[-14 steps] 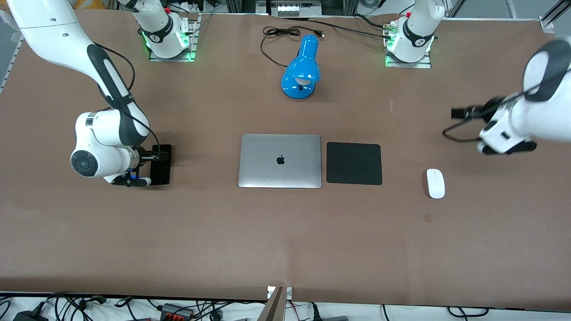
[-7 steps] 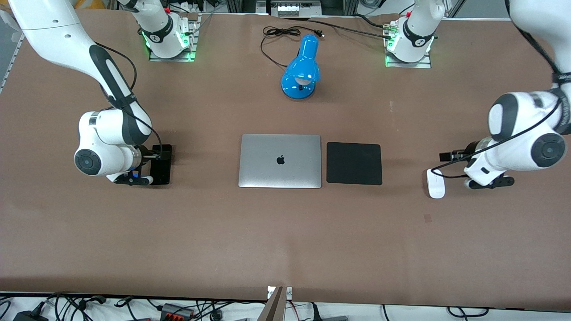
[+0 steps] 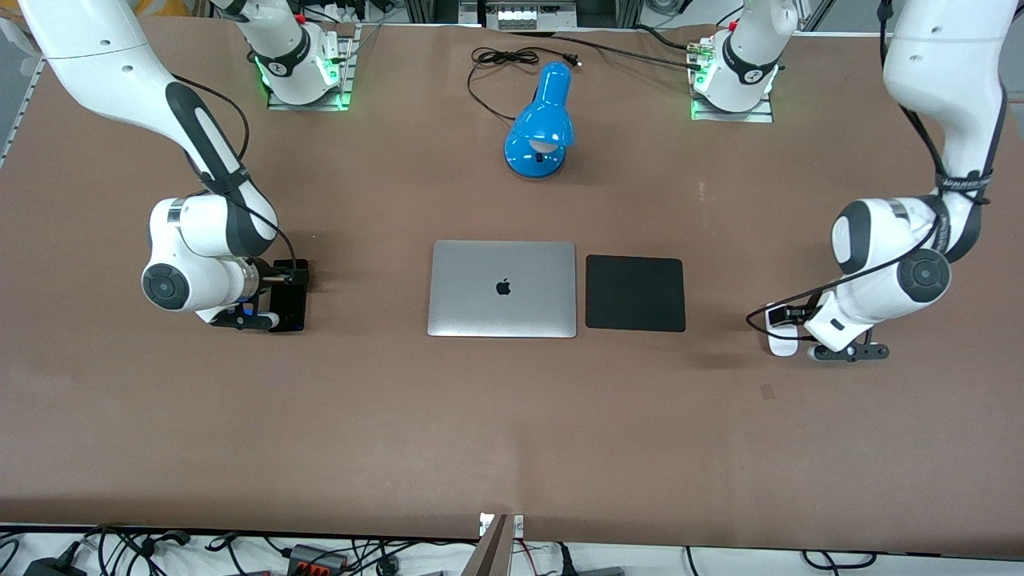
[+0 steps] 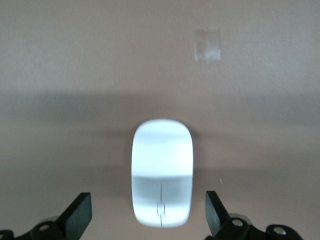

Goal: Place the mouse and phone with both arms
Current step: 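Grasp the white mouse with the left gripper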

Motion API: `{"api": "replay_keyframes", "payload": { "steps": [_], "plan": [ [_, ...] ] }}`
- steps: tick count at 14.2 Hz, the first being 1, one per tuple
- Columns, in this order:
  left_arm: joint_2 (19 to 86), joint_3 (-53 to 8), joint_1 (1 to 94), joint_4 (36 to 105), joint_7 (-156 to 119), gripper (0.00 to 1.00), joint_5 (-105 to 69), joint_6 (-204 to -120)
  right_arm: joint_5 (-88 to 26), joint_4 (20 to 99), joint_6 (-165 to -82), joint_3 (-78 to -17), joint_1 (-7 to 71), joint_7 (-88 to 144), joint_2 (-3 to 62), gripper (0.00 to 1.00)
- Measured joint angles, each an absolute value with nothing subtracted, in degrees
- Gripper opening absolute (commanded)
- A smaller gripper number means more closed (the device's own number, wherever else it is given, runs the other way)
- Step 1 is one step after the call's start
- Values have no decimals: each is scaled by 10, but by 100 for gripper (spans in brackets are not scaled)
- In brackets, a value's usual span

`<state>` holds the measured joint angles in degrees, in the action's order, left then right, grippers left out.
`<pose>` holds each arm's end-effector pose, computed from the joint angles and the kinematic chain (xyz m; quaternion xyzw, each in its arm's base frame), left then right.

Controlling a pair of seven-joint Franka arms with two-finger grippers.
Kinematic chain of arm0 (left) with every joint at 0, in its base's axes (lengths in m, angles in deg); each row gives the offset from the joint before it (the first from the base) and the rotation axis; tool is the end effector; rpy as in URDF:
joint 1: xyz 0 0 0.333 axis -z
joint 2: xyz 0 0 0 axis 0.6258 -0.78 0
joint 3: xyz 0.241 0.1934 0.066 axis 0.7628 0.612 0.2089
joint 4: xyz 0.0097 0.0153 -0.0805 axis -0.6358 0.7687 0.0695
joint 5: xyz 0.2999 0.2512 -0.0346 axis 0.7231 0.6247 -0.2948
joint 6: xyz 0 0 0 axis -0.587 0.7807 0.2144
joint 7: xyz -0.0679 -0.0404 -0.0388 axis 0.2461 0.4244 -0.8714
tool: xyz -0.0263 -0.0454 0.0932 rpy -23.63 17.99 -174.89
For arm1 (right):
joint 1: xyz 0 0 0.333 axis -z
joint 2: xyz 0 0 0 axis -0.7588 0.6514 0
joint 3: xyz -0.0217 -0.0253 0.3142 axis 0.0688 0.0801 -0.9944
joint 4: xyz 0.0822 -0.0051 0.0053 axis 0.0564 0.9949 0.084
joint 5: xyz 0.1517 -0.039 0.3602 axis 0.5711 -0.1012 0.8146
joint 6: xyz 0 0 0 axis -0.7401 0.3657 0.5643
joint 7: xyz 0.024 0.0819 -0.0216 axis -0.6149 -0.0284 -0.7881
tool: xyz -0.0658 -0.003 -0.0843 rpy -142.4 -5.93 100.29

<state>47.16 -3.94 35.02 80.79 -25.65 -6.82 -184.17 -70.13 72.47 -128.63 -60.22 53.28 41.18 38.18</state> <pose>0.6213 0.0420 0.2061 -0.9996 -0.0153 0.0201 0.0109 0.5725 0.0341 0.1673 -0.9800 0.0303 0.1964 0.0043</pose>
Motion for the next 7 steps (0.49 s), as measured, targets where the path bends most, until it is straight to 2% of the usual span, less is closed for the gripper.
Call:
{"api": "replay_keyframes", "payload": {
  "steps": [3,7],
  "plan": [
    [442,-40,343,808,-260,100,-68,-1884,-701,727,-1291,-602,532,412,382,100],
    [437,-45,345,807,-260,100,-68,-1894,-701,729,-1295,-602,532,413,382,100]
  ]
}}
